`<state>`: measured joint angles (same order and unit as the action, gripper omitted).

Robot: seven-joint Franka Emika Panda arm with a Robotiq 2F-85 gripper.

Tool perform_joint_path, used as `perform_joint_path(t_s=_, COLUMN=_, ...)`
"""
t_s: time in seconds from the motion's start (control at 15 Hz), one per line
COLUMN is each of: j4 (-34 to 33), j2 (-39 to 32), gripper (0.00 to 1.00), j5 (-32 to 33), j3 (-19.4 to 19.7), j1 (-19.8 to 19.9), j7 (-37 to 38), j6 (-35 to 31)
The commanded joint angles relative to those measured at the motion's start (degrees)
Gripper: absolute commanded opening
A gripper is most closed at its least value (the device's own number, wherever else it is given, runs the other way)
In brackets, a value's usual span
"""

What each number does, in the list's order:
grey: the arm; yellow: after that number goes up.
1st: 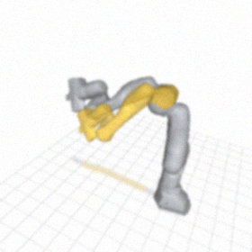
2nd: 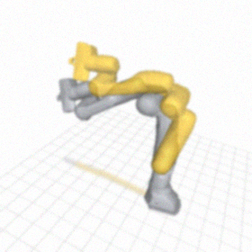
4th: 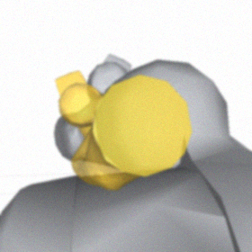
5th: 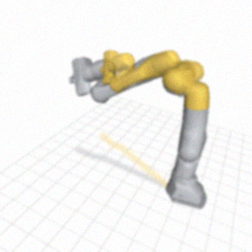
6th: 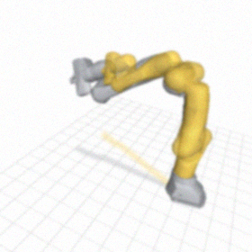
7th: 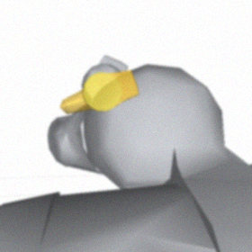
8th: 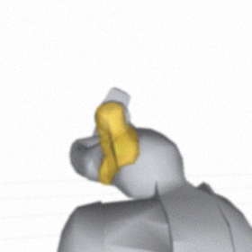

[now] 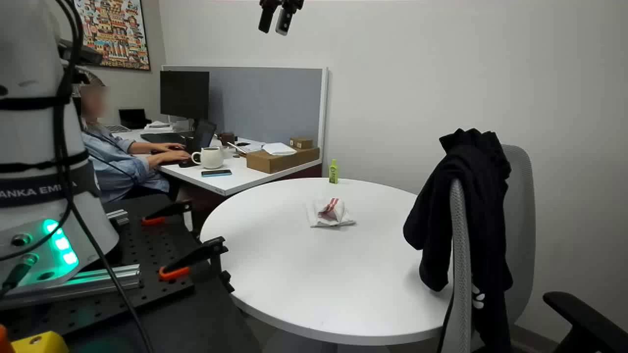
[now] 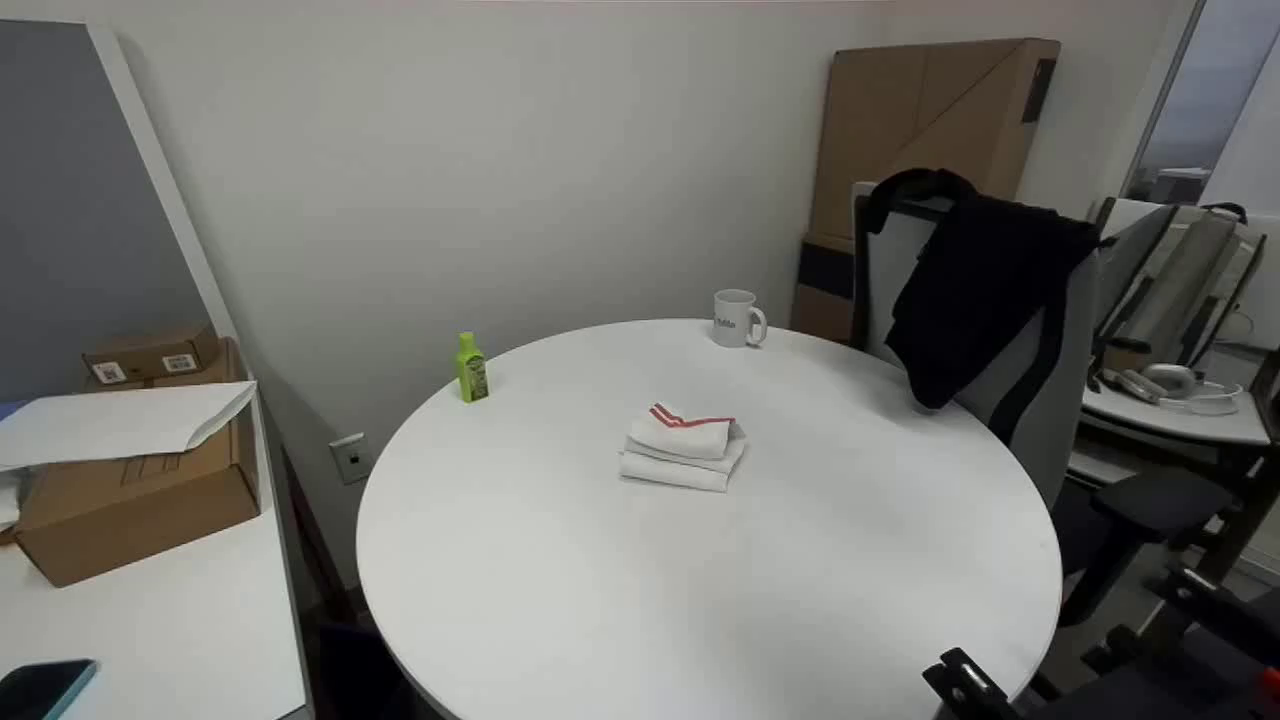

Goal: Use the towel to wipe the table then unfold it.

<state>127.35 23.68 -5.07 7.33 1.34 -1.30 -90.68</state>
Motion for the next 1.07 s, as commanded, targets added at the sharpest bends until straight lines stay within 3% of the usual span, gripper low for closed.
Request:
perform_joint_path(t_s=0.0, j4=-0.1, j2=-0.1, gripper=1.0, j5=-0.3, j3=-0.9, j1=1.1, j7=-0.4, j6=0.1)
perform_joint_path(t_s=0.4, j4=0.2, j2=-0.4, gripper=1.0, j5=-0.1, j3=-1.8, j1=1.1, j7=0.9, j6=-1.8)
perform_joint_path(t_s=0.67, j4=2.0, j2=-1.7, gripper=1.0, j5=0.5, j3=-4.1, j1=0.4, j7=1.4, j6=-14.2)
perform_joint_path(t_s=1.0, j4=1.0, j2=-11.8, gripper=1.0, j5=-0.7, j3=-5.5, j1=-0.5, j7=0.6, j6=-29.1)
